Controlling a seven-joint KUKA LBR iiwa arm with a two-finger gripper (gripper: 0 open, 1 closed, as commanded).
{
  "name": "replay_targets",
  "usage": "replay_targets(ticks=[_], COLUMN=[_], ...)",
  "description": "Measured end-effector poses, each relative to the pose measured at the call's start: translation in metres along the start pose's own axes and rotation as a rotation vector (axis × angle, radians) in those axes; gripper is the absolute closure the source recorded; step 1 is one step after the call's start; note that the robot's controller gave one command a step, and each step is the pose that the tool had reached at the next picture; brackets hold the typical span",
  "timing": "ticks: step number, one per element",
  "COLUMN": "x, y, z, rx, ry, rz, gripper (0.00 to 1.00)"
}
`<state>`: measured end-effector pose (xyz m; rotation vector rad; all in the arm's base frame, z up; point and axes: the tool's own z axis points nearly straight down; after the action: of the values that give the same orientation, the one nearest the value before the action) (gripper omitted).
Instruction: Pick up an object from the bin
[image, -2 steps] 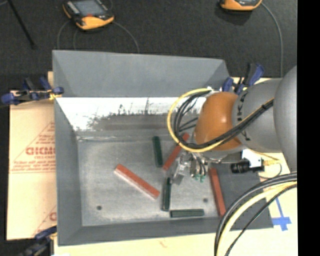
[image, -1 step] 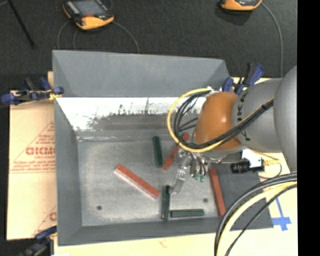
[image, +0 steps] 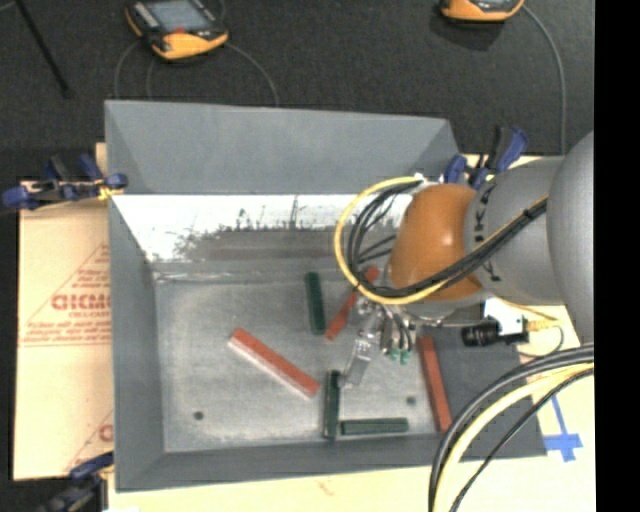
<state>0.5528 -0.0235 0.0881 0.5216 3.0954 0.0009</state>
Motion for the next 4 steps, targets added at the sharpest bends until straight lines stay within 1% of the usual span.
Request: replay_targets(ticks=[1, 2, 3, 4], x=[0.028, 0.005, 0.005, 0.004], y=[0.021, 0.042, 0.042, 0.042], z=[0.005, 0.013, 0.013, 0.013], rx=[0.002, 0.000, 0.000, 0.000], ry=[-0.002, 0.000, 0.000, 0.000], rz=[-0.058, 0.000, -0.001, -0.001], gripper=[0.00, 1.00, 0.00, 0.00])
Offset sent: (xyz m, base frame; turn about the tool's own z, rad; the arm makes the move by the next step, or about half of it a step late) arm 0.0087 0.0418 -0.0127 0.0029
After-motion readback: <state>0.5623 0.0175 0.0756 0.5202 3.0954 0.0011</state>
